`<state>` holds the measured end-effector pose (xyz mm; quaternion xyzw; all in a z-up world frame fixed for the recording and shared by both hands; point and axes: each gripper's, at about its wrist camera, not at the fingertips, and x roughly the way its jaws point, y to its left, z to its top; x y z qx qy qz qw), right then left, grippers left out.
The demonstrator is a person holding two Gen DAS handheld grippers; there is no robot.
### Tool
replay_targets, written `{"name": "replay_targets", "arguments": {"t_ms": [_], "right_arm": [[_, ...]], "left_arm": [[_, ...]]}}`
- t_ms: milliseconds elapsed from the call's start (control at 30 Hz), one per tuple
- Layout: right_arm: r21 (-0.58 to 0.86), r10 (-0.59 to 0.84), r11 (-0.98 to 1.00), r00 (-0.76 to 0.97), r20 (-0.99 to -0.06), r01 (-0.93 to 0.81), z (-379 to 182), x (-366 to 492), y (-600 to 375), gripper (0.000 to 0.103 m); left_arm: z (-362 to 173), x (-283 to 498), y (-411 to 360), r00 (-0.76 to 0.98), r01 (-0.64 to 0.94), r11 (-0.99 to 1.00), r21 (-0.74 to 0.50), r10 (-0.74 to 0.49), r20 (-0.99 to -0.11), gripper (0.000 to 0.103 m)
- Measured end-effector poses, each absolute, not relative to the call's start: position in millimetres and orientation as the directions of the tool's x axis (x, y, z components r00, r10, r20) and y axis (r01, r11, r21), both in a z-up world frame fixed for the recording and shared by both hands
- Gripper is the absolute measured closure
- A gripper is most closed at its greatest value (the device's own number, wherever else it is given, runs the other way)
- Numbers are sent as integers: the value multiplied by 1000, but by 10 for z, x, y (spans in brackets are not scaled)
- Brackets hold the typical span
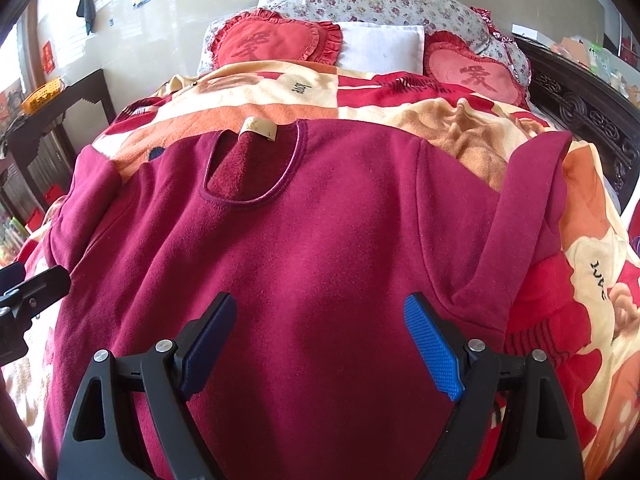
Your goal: Fold small clothes
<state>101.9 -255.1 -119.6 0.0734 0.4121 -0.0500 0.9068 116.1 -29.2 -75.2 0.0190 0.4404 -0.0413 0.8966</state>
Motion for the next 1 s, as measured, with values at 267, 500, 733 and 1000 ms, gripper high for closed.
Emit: {"name": "replay_targets", "arguments": {"t_ms": [267,500,733,1000], "right_arm": [[77,-41,985,649,-760,152,-1239,1075,-2526,32],[88,-32,984,645,-764,154,-1269,1124,-2514,32],[77,-29,988,645,-763,135,-1260,1157,-2454,32],[98,-8,986,634,-773,132,-1316,1164,-2472,32]], "left_arm": [[-751,1240,-174,605,77,997,3,-44,-795,1],[-686,1344,81,612,29,999,16,-5,-791,1],[-630,1467,339,608,-2,1000,-16,-11,-794,1],[-659,2034,1268,584,-219,949,-225,-58,-810,2]]}}
